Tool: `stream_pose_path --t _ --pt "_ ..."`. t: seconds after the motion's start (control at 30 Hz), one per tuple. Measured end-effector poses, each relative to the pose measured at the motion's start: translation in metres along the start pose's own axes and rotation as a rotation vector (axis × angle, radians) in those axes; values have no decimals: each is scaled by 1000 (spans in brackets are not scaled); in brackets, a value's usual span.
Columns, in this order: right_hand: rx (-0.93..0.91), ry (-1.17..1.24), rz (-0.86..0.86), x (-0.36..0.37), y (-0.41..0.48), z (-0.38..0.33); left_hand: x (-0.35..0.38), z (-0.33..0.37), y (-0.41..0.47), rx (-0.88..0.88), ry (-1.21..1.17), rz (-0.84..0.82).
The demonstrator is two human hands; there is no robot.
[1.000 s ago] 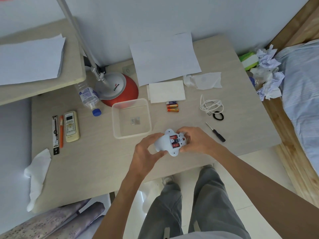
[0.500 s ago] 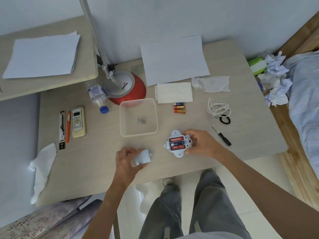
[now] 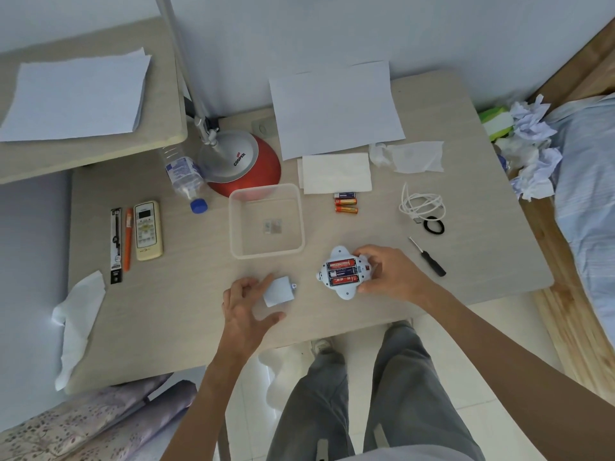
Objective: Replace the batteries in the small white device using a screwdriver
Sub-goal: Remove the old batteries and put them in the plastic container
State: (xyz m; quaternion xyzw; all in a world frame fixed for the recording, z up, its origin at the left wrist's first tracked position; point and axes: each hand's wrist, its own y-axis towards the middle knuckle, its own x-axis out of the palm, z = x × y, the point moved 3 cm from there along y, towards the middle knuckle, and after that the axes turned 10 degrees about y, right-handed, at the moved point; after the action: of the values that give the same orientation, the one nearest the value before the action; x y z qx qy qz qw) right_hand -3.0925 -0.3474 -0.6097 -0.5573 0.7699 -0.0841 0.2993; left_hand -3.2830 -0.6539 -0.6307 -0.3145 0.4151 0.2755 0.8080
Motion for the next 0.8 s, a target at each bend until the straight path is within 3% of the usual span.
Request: stream_pose_path --t 0.23,0.5,0.8 --pt "7 11 7 0 -1 -2 -25 61 -18 184 -90 -11" --pt "2 38 -3 -1 1 -4 4 139 37 584 173 -182" --pt "-10 28 -13 -1 6 0 1 147 64 714 319 -257"
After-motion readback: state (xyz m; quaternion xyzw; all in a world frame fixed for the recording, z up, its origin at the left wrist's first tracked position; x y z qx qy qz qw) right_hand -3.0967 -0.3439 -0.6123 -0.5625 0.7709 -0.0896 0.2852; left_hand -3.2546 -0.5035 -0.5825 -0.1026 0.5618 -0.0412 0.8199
